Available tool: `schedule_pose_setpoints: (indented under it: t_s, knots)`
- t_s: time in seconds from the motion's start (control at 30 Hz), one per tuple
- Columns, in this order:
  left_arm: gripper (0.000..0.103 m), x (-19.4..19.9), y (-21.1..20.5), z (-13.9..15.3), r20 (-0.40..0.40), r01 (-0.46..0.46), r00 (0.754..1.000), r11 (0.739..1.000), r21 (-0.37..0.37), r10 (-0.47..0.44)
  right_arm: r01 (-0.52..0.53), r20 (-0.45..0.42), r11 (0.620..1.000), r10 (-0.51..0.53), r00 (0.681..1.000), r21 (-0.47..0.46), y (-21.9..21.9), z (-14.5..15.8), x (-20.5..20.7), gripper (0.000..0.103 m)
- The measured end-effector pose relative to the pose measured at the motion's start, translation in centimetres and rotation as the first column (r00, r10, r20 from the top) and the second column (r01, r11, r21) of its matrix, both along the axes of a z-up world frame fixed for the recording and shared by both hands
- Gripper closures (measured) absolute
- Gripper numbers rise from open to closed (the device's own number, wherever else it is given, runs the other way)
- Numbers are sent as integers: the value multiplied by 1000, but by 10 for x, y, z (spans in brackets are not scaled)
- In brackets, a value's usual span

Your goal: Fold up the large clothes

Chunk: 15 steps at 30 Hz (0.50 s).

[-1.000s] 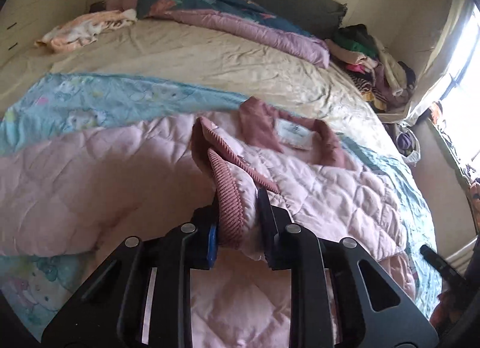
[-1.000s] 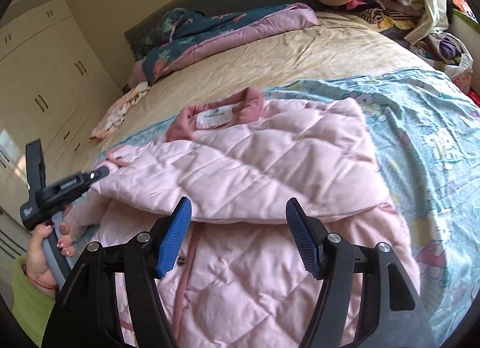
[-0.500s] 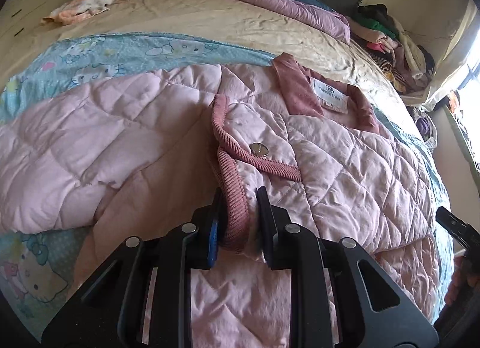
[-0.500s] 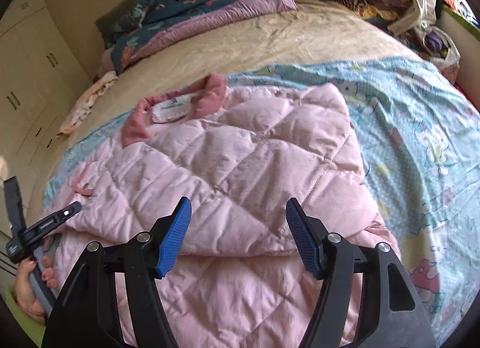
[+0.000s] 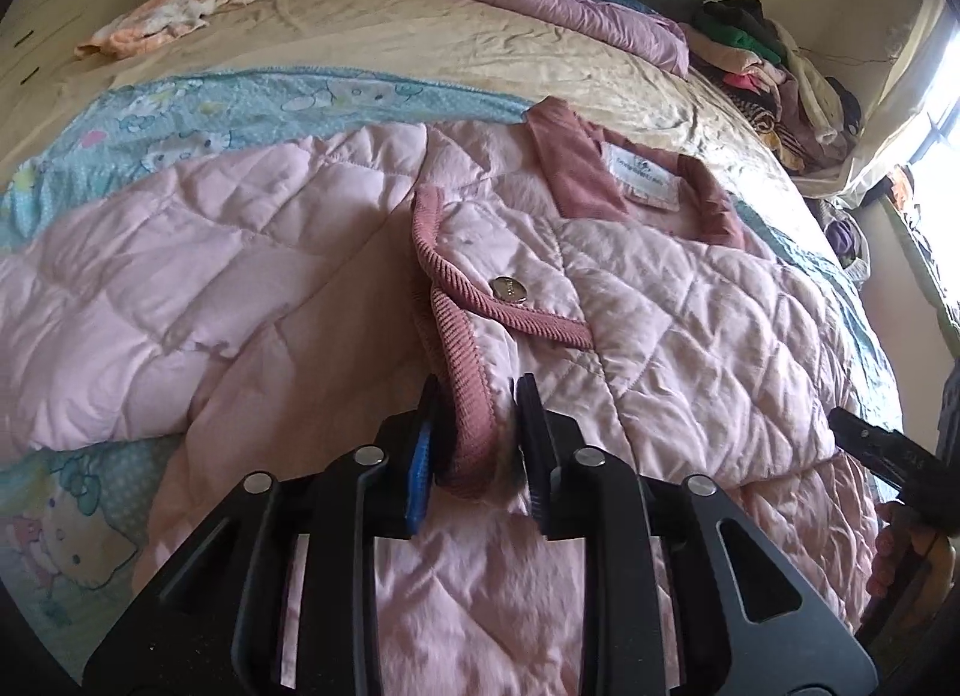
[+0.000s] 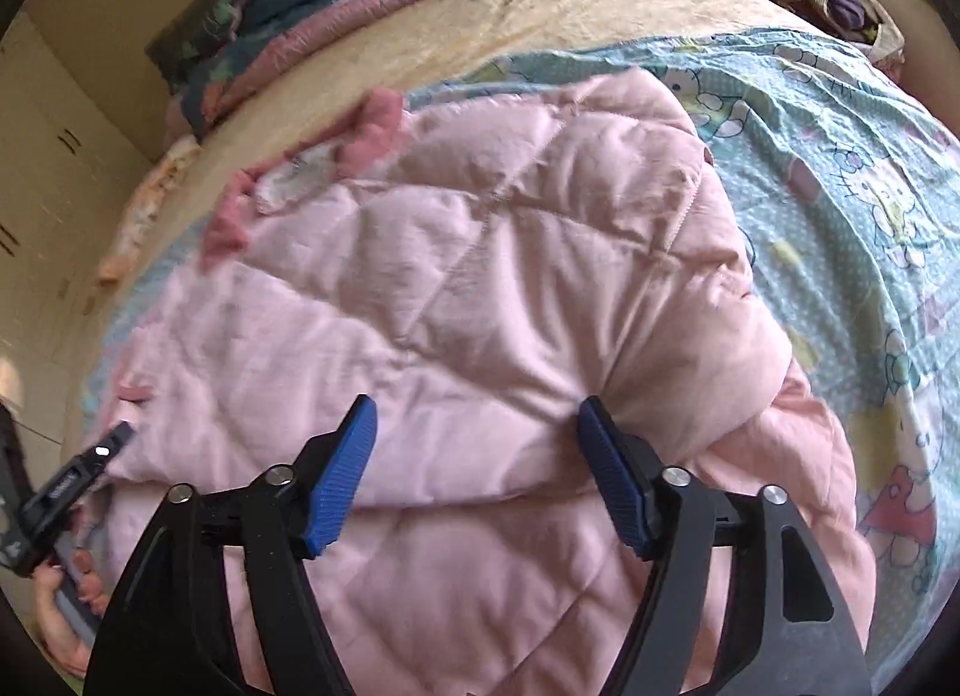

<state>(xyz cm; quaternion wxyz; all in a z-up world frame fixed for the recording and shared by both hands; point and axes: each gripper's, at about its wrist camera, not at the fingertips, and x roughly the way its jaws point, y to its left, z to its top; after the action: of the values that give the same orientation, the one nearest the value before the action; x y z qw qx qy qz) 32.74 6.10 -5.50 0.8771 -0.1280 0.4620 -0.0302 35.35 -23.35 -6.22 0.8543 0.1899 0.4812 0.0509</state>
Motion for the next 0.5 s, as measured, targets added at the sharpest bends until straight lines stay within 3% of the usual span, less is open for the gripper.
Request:
schedule_pose_setpoints:
  t_s: [0.2,0.27,0.33,0.37,0.5]
  knots:
    - [53,-16,0,22,32,2,999,1000,-3,-2,-10,78,998,5,997,63,8,31,-25,16]
    - [29,-21,1,28,43,-9,999,1000,1,8,-13,97,998,7,995,65,11,40,-29,14]
    - [13,-26,3,33,51,-25,998,1000,-13,26,-17,114,997,10,993,69,15,49,-35,12]
    - [9,-28,4,36,55,-33,998,999,-22,34,-21,121,997,12,993,72,17,53,-38,12]
    - [9,-39,7,45,52,-67,996,998,-8,67,-37,157,998,27,987,60,29,68,-49,8]
